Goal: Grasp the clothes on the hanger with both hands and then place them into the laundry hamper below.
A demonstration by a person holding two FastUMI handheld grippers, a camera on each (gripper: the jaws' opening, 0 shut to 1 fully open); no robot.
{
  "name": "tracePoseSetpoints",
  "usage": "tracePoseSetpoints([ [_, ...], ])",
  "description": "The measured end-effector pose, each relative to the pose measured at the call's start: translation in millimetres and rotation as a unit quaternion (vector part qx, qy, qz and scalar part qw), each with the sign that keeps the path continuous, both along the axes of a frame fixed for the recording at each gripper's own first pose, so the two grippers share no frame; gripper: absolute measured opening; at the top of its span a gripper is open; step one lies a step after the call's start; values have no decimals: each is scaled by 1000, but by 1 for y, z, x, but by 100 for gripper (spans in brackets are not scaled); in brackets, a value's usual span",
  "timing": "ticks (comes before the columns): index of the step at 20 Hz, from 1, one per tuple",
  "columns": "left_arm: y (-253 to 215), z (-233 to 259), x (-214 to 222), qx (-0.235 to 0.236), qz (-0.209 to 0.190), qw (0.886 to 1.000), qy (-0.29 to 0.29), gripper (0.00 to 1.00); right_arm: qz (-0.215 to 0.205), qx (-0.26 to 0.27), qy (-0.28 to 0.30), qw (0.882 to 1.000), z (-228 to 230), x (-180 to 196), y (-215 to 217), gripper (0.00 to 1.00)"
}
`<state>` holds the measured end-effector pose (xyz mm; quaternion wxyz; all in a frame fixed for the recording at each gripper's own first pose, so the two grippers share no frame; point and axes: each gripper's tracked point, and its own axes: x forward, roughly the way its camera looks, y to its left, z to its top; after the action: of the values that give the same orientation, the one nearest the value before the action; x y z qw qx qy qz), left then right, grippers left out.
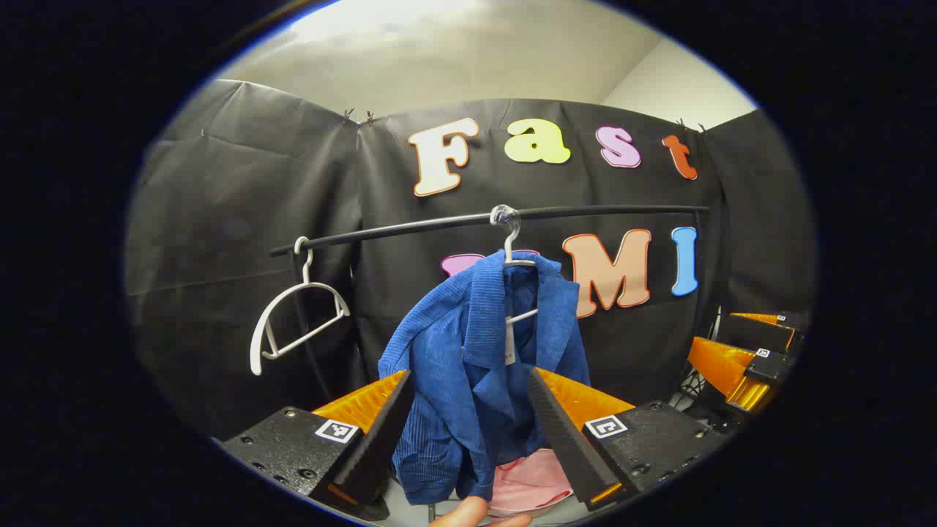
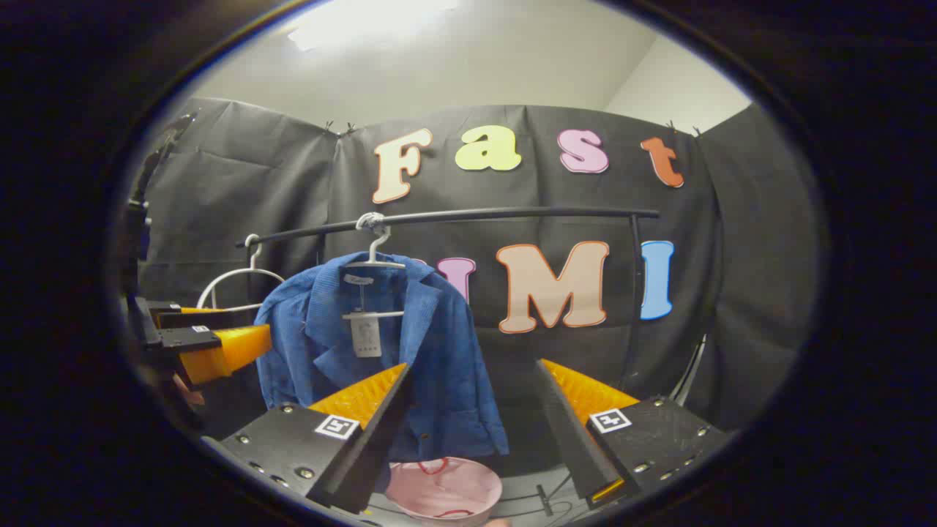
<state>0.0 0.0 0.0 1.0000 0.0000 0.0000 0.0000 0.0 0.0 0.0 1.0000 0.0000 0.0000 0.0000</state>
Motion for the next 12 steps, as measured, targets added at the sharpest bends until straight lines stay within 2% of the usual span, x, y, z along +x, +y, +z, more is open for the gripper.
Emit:
tracePoseSetpoints([
  [1,-3,-2,1,8,-3,1000,1,99,3,5,6,1000,-5,4,2,99],
  [4,-2,-3,8,28,-11,999,-12,97,13,27,19,999,-17,16,18,99],
  [5,-2,-3,10,30,-13,999,-16,100,18,29,22,999,-19,19,24,99],
  [8,-4,-2,21,26,-17,999,-22,100,26,18,24,999,-22,26,36,99],
  [9,-4,-2,24,20,-18,999,-23,97,25,13,29,999,-24,28,38,99],
  [11,-10,-7,25,9,-30,999,-18,100,22,13,38,999,-30,31,40,99],
  [12,-12,-8,25,10,-36,999,-17,97,20,18,43,999,-31,31,41,99],
])
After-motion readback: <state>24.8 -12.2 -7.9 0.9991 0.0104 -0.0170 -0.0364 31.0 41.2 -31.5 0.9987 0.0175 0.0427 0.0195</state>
